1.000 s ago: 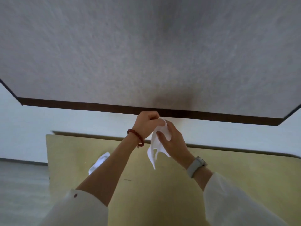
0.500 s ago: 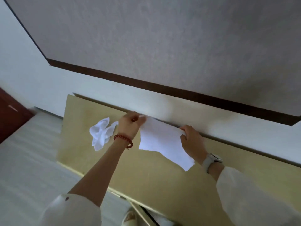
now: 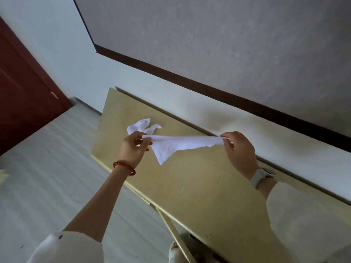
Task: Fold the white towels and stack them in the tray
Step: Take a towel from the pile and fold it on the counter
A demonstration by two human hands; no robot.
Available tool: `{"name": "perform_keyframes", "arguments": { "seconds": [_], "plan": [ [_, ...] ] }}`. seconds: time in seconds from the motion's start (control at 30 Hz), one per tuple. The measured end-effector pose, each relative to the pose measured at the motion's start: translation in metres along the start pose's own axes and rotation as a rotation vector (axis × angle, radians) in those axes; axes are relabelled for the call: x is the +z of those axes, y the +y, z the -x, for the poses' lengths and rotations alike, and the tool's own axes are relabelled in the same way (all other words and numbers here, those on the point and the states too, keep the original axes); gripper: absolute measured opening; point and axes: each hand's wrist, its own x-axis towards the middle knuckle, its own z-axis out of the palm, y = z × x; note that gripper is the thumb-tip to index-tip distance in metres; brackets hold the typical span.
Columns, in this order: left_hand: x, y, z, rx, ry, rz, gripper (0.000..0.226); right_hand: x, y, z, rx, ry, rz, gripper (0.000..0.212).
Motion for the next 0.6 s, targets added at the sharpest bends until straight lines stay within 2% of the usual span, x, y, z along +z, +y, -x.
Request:
{"name": "perform_keyframes", "arguments": {
  "seconds": [0.1, 0.2, 0.33, 0.43, 0.53, 0.6],
  "plan": [
    [0.001, -0.039, 0.018, -0.07, -0.193, -0.164, 0.025, 0.018, 0.026, 0.038, 0.0, -0.209, 0.033, 0.03],
    [0.013, -0.071, 0.045, -0.136, -0.463, -0.323, 0.018, 0.035, 0.061, 0.093, 0.063, -0.46, 0.082, 0.03],
    [0.04, -0.11, 0.079, -0.331, -0.823, -0.358, 0.019, 0.039, 0.09, 0.15, 0.219, -0.8, 0.166, 0.021],
    [0.055, -0.124, 0.083, -0.402, -0.819, -0.32, 0.03, 0.04, 0.097, 0.161, 0.32, -0.832, 0.129, 0.021],
    [0.07, -0.128, 0.077, -0.415, -0.688, -0.296, 0.022, 0.049, 0.102, 0.149, 0.443, -0.696, 0.015, 0.02],
    [0.081, -0.13, 0.071, -0.428, -0.581, -0.292, 0.036, 0.057, 0.103, 0.136, 0.485, -0.6, -0.056, 0.019]
  ]
}}
